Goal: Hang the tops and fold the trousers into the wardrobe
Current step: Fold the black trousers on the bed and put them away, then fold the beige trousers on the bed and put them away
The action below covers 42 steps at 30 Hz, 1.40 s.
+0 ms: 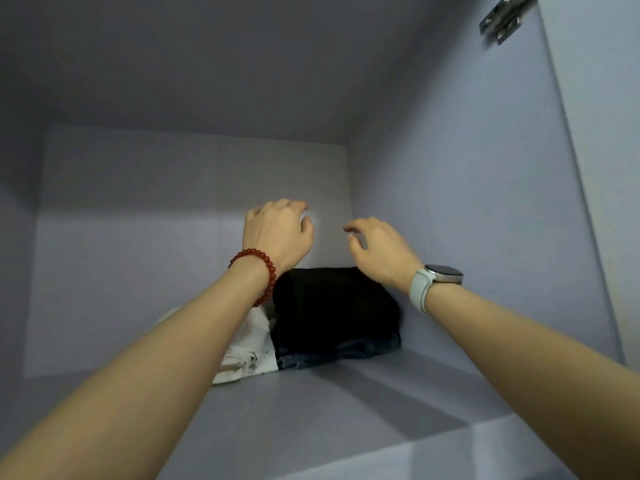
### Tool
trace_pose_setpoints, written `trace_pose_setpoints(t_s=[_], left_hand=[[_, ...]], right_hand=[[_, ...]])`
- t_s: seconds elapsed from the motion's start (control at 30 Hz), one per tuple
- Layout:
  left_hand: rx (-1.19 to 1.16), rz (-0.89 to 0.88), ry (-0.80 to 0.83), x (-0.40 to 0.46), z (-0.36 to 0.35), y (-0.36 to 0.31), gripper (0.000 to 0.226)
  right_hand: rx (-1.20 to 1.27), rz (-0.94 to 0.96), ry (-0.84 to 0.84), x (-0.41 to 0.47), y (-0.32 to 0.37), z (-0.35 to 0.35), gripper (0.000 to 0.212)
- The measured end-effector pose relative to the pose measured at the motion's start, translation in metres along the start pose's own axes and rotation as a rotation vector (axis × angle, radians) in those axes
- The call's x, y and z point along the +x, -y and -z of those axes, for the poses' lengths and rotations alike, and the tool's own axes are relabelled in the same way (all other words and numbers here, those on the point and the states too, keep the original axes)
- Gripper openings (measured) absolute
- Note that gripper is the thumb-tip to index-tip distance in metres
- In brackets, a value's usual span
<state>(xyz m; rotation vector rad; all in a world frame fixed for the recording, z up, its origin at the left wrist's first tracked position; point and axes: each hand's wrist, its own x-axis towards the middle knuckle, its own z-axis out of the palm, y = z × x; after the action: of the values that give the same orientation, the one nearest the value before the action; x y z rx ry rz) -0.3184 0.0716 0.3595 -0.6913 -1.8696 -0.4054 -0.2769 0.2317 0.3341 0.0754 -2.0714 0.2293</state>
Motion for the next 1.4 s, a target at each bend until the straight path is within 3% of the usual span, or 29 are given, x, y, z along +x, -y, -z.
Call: trace_pose_setpoints(t_s=[0.13,0.27,0.47,0.73,0.87,1.1,1.23,1.4], left_hand=[[-0.023,-0.028,0.048,-0.054,0.046,-0.015,0.038],[-0.125,0.116,0.151,-0.113,0.092,-0.033,0.036],[-0.245,0.345,0.081,-0.241,0.152,-0.057,0.031],[-0.247,0.755,0.305,-0.465,0.268,-0.098,0.030],[-0.250,0.986,0.311,-0.568,0.336,-0.130,0.024],[-0.041,1.374,0.228,-0.729,0.494,-0.144,0.021],[0.145,1.614,0.095,-0.819,0.610,-0.132,0.019],[0.371,1.863,-0.155,-0.903,0.746,-0.135,0.020]], right_hand=[[0.163,-0.017,-0.048,-0.056,0.038,0.021,0.030],[0.399,-0.119,-0.042,-0.123,0.070,0.047,0.027],[0.832,-0.255,0.020,-0.236,0.111,0.078,0.020],[1.082,-0.383,0.438,-0.425,0.188,0.114,0.021],[1.082,-0.386,0.703,-0.516,0.240,0.124,0.022],[1.104,-0.141,1.277,-0.666,0.386,0.136,0.025],[1.124,0.164,1.644,-0.749,0.522,0.153,0.030],[1.127,0.504,1.872,-0.822,0.691,0.191,0.021]])
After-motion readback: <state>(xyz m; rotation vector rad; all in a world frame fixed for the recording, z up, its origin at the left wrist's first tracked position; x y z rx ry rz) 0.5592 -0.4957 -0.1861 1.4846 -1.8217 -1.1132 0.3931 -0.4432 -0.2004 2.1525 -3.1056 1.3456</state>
